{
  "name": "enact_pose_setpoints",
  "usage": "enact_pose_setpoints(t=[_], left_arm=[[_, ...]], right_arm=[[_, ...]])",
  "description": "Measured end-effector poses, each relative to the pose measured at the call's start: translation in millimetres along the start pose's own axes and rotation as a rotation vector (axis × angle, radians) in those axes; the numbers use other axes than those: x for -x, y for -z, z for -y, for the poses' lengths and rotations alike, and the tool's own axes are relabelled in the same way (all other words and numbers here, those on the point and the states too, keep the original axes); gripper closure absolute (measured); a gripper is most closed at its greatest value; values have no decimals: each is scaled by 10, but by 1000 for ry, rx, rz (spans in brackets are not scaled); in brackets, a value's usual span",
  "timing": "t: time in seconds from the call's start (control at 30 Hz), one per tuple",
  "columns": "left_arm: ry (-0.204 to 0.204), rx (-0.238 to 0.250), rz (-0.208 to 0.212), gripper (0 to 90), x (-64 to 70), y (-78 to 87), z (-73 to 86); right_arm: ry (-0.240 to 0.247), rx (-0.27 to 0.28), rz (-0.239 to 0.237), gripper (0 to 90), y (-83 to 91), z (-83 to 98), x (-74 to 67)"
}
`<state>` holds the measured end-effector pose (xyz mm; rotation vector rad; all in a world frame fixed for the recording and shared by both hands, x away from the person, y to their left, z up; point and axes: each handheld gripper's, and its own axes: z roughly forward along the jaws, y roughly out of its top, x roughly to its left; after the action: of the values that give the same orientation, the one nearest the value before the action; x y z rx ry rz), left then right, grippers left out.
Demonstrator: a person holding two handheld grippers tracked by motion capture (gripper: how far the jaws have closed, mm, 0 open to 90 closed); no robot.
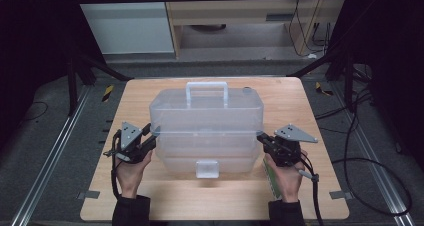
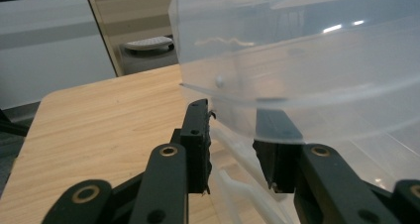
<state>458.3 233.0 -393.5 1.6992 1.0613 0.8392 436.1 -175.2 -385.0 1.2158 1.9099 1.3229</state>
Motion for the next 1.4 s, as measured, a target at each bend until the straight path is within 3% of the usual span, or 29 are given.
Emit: enact_pose_setpoints(t=[0.17,0.47,0.87,1.2,1.4], left_arm=[[-30,3,-8,662,3,-20,-18],[-34,16,-21,683,13,-36,-39],[-23,28,-3,706,-25,7,-103],[-33,9,-6,711,-34,-1,-165],[-30,-4,-4,712,-47,-7,-202]], right_arm=[[6,4,-1,900,0,-9,-3],[8,2,-3,860,-5,5,-3],[-28,-110,31,737,-41,242,93],[-26,-195,54,753,-149,252,81],[-46,-219,36,782,-167,248,88]])
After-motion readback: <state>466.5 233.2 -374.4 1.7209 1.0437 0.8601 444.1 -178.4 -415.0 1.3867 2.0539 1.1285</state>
